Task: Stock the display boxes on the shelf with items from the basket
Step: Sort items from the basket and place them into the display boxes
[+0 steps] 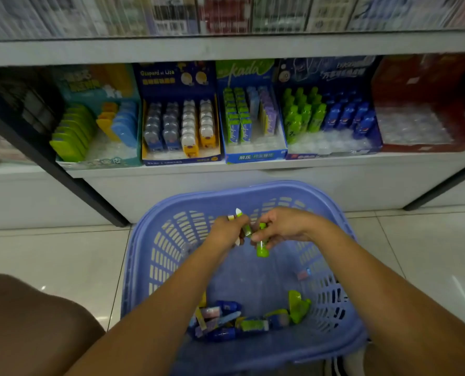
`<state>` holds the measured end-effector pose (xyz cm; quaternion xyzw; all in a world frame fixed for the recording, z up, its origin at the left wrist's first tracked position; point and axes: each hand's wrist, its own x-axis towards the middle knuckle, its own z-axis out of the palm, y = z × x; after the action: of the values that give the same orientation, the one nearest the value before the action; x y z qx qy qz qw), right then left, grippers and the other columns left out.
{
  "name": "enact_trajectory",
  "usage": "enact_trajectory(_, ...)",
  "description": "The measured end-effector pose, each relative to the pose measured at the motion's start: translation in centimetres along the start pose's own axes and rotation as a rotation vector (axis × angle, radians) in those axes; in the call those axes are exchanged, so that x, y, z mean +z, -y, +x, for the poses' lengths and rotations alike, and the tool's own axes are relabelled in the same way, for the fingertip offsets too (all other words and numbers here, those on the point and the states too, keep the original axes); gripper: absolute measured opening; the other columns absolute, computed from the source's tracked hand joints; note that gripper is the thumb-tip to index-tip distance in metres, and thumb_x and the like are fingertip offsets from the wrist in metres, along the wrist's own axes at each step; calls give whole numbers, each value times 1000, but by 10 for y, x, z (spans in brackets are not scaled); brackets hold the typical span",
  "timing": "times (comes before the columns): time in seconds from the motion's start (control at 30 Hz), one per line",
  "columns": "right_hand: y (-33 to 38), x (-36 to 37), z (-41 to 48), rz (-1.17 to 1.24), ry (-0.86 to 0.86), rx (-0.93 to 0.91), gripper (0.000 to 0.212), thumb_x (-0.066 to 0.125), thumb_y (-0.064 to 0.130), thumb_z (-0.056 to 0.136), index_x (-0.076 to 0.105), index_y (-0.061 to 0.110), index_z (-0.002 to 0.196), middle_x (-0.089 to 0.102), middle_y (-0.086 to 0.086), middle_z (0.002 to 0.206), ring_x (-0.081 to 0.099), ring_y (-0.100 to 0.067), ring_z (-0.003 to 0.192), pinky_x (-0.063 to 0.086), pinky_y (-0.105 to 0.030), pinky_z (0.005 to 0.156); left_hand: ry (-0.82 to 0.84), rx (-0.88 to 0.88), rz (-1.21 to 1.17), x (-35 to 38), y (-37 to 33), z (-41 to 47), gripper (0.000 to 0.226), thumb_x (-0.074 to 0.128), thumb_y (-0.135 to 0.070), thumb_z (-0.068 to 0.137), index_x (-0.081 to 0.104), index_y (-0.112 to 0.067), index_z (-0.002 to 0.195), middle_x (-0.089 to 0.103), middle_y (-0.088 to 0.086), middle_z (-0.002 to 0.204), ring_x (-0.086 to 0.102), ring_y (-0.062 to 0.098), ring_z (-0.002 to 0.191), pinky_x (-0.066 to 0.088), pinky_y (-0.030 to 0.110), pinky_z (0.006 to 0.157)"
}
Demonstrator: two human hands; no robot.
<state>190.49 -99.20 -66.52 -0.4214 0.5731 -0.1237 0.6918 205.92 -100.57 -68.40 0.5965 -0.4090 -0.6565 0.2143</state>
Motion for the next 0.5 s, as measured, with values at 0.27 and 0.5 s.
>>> enact_trajectory(0.27,55,-9,-51,182,-17,-335,22,60,-11,82,61,6,95,67,-15,99,70,-11,79,56,-19,66,-46,106,299,-43,-80,-44,27,63,-15,82,54,-8,57,45,8,54,36,17,42,27,26,52)
enact_trajectory(0.5,97,-42,-79,-56,-608,-616,28,78,2,69,67,16,91,66,0,83,63,-2,70,51,-12,68,129,128,228,-64,-122,-92,18,64,-21,89,67,-4,93,55,0,61,41,10,51,32,18,38)
